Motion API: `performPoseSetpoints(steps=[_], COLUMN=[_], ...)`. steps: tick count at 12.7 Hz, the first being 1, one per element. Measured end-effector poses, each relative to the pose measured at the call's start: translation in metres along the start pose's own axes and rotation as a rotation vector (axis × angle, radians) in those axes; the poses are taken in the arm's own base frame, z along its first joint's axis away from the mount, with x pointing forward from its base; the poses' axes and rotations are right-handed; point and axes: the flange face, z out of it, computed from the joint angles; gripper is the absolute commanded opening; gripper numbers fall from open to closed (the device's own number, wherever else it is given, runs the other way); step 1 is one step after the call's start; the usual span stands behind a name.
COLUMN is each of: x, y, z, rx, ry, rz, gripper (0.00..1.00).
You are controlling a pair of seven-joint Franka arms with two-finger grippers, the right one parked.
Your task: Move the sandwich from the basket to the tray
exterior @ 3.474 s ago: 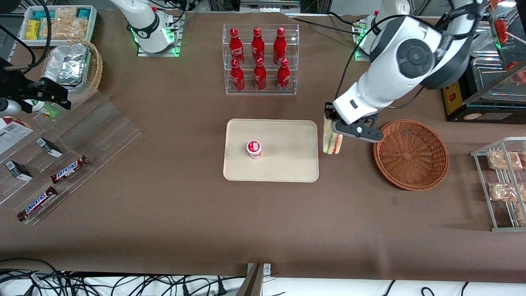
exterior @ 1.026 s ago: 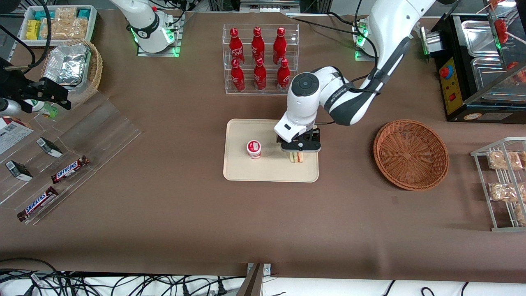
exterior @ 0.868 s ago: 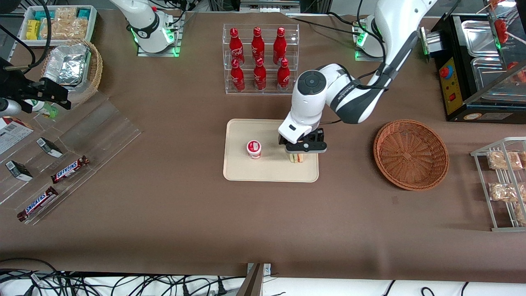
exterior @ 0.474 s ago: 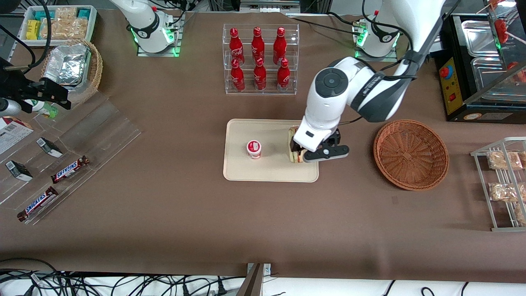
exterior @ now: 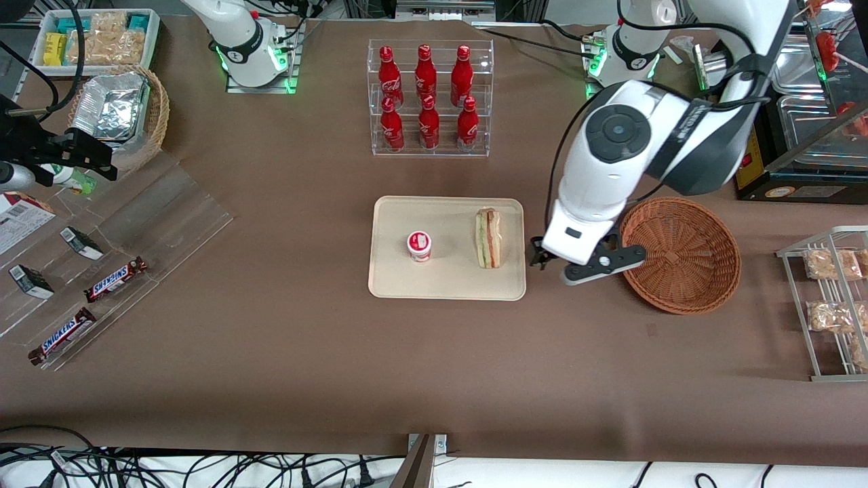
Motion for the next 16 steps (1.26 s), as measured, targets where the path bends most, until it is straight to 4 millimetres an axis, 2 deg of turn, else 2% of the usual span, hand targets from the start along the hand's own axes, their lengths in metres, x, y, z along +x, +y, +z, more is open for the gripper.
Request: performPoseSetpoints(steps=[3,8,10,12,14,16], x=[0.016,0.048,0.059,0.066,0.066,0.065], y=[-0.029,-0.099,-0.134,-0.177,-0.219,-0.25], z=[-0.012,-0.042,-0.059,-0.074,-0.088,-0.1], rx=[0.016,-0.021,-0.046,-0.061,-0.058,-0.059], ry=[-0.017,-0.086,-0.095,-0.104,-0.125,-0.143], rz=[-0.008,0.071,0.113,0.169,0.234,0.297], gripper=[1.0,1.0,1.0,1.0,1.0,1.0])
